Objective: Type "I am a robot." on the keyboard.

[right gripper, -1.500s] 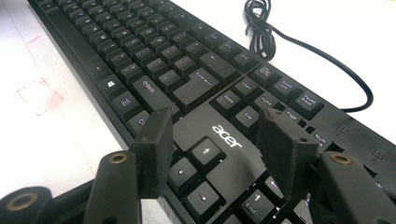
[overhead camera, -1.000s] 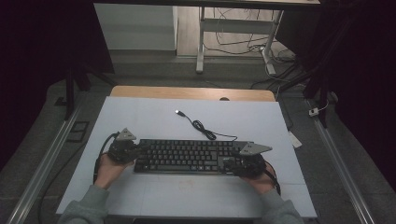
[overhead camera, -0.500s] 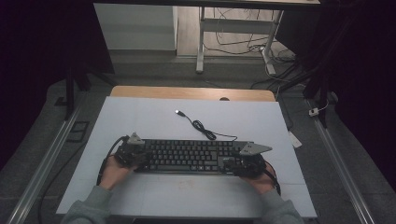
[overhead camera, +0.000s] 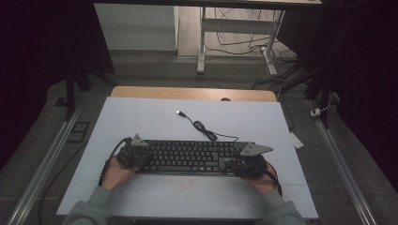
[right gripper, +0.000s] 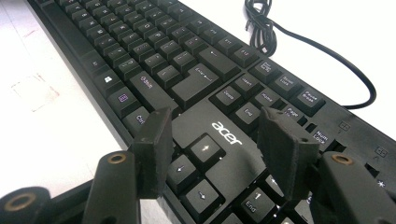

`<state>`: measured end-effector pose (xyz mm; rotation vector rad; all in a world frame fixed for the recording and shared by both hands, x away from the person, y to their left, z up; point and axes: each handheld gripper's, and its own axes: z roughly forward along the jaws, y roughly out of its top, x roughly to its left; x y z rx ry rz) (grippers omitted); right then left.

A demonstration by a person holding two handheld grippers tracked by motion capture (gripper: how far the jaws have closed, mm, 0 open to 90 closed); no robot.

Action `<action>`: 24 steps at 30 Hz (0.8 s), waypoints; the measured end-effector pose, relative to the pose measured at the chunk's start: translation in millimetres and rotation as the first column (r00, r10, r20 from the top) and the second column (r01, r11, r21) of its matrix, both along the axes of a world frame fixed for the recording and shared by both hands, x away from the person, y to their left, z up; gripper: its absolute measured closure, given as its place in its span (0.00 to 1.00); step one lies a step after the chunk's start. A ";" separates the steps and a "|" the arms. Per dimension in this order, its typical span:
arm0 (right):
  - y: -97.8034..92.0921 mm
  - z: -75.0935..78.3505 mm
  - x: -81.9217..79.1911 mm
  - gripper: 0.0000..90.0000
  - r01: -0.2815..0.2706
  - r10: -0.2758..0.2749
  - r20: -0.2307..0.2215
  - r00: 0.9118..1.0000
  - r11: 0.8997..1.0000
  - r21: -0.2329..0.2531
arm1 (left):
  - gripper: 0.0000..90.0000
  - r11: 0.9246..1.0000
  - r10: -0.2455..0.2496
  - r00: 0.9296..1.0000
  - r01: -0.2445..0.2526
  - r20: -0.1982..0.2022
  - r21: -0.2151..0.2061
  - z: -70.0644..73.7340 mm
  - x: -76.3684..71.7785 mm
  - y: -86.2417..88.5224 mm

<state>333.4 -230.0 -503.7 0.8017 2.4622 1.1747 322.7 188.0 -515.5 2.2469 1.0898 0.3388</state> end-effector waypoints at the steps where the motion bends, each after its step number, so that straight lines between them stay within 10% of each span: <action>1: -0.1 0.1 0.0 0.51 0.001 -0.001 0.000 1.000 1.000 0.000 | 0.99 1.000 0.001 1.000 -0.001 -0.001 0.000 -0.4 0.1 -0.2; 12: 0.4 0.0 -0.2 0.51 -0.001 0.001 0.000 1.000 1.000 0.001 | 0.99 1.000 0.017 0.999 -0.017 0.033 -0.002 5.2 -3.5 1.6; 17: -2.1 2.4 -1.3 0.51 0.007 -0.007 0.011 1.000 1.000 0.011 | 0.98 0.995 0.035 0.998 -0.030 0.056 -0.090 14.6 -7.9 11.1; 24: -4.3 2.9 -4.2 0.51 0.017 -0.017 0.008 1.000 1.000 0.021 | 0.61 0.989 0.087 0.992 -0.076 0.092 -0.124 22.6 -13.1 13.7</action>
